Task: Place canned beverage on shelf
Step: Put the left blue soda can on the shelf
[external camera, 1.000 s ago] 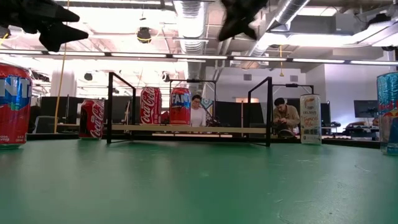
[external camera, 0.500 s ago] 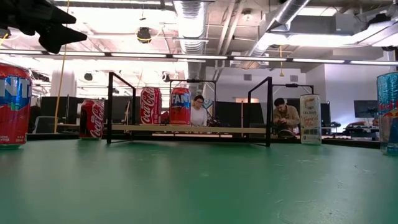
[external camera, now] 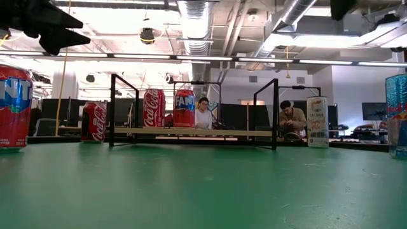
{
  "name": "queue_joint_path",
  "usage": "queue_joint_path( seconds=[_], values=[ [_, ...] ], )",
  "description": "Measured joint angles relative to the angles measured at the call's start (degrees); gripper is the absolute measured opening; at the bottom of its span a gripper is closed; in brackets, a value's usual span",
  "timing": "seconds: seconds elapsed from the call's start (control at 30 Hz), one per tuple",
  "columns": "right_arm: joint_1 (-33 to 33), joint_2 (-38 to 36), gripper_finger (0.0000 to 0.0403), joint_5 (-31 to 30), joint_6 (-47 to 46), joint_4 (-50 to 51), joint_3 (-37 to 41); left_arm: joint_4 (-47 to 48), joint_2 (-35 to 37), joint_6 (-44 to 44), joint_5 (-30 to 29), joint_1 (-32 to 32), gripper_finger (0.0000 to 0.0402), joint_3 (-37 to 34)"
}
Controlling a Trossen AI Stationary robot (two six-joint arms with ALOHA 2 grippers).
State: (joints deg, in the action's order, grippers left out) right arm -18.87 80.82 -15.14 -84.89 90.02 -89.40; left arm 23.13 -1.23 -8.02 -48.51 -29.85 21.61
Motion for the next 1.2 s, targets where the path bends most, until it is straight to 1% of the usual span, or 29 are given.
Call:
queue_joint_path(
  seconds=[0.07, 0.1, 0.17, 0.33, 0.43, 0.53, 0.63, 0.77, 0.87, 0.97, 1.1, 1.2],
  values=[
    [0.84, -0.17, 0.0082, 1.25, -0.8, 0.08, 1.44, -1.33, -0.03, 0.05, 0.01, 0.01, 0.0264, -0.02],
    [0.91, -0.25, 0.0091, 2.69, -0.1, 0.04, 2.21, -2.6, -0.28, 0.5, 0.46, 0.01, 0.0264, -0.02],
    [0.07, -0.2, 0.0109, 3.28, 2.25, 0.03, 3.66, -5.59, -1.73, 2.19, 1.1, 0.01, 0.0264, -0.02],
    [-1.02, -0.28, 0.0147, -0.08, 5.63, 0.0, 6.44, -13.47, -8.75, 6.54, 1.24, 0.01, 0.0264, -0.02],
    [-0.81, -0.36, 0.0164, -0.92, 8.09, -0.15, 6.68, -14.86, -13.78, 5.67, 2.76, 0.01, 0.0264, 0.51],
    [-0.85, -0.39, 0.0177, -1.77, 11.31, -1.31, 6.68, -14.75, -18.49, 3.99, 8.66, -0.01, 0.0264, 3.19],
    [-0.13, -0.39, 0.0184, -2.69, 15.6, -2.72, 6.68, -14.02, -22.53, 1.55, 17.18, -0.28, 0.0264, 8.04],
    [2.21, -0.39, 0.0187, -3.0, 22.04, -4.77, 6.68, -5.08, -28.09, -2.25, 25.27, -1.57, 0.0264, 17.62],
    [4.35, -0.39, 0.0187, -2.99, 27.15, -7.56, 6.68, 4.14, -34.22, -6.62, 31.1, -3.7, 0.0264, 25.24],
    [6.42, -0.39, 0.0187, -3.0, 32.31, -11.88, 6.68, 11.57, -41.48, -10.92, 35.34, -6.7, 0.0264, 31.69],
    [8.78, -0.39, 0.0187, -2.99, 38.97, -17.48, 6.68, 21.26, -50.22, -16.27, 40.9, -11.03, 0.0264, 38.45],
    [10.73, -0.39, 0.0186, -2.95, 43.81, -20.52, 6.68, 29.16, -55.06, -21.4, 44.55, -14.08, 0.0264, 42.08]
  ],
)
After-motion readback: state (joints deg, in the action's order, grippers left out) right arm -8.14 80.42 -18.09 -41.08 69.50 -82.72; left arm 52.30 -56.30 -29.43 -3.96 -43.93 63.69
